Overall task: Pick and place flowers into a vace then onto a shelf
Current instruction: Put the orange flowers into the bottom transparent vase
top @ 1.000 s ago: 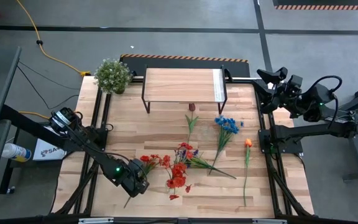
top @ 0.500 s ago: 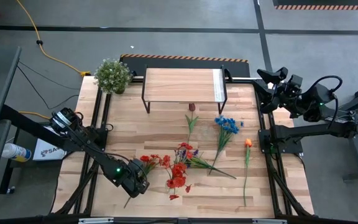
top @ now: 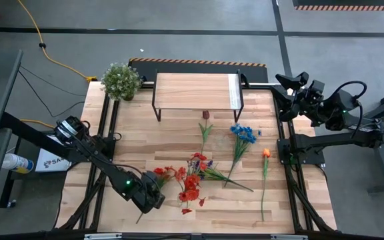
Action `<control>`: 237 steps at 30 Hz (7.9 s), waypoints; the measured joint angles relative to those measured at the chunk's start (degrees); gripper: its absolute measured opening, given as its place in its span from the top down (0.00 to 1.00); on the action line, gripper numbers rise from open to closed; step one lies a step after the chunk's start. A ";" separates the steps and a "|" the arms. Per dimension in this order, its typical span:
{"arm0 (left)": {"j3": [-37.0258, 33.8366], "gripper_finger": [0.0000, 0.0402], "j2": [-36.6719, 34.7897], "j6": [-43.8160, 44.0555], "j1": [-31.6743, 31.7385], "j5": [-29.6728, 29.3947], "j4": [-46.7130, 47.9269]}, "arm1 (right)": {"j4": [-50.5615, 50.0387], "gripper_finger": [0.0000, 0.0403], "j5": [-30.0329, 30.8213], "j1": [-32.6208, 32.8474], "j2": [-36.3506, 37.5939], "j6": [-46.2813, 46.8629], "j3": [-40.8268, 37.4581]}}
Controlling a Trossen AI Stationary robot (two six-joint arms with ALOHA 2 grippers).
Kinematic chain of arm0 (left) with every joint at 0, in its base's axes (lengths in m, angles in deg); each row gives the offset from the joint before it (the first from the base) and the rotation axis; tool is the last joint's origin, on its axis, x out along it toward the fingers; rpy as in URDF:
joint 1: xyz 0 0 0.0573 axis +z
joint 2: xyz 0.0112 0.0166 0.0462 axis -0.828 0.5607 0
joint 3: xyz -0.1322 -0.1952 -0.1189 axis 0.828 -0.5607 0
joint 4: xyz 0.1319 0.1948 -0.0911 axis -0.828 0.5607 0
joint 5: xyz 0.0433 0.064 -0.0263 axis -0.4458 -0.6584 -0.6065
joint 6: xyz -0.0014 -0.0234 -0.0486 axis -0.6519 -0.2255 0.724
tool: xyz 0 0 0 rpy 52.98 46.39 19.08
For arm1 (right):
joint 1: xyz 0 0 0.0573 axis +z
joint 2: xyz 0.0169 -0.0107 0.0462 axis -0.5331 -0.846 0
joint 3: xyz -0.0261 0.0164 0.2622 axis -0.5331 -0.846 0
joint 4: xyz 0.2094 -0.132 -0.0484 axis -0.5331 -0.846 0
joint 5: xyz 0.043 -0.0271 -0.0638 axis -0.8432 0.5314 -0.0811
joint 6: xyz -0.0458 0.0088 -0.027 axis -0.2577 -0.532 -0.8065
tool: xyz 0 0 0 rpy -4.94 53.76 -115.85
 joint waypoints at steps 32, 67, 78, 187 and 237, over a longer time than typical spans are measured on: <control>0.39 0.58 4.55 0.22 3.82 7.98 4.69 | -0.04 0.33 0.66 0.00 0.00 0.02 0.00; 16.40 0.92 3.61 10.66 2.73 -11.42 37.97 | -0.44 0.33 0.68 0.00 0.00 0.13 0.00; 30.05 0.92 1.86 25.57 -5.61 -24.33 61.63 | -0.46 0.33 0.90 0.00 0.00 0.00 0.00; 37.44 0.92 11.89 -23.60 -7.56 -77.96 17.51 | 0.00 0.33 1.95 0.00 0.00 0.44 0.00; 37.38 0.87 18.75 -16.56 -6.08 -72.07 20.08 | 4.75 0.33 -0.66 0.01 0.02 0.48 -0.02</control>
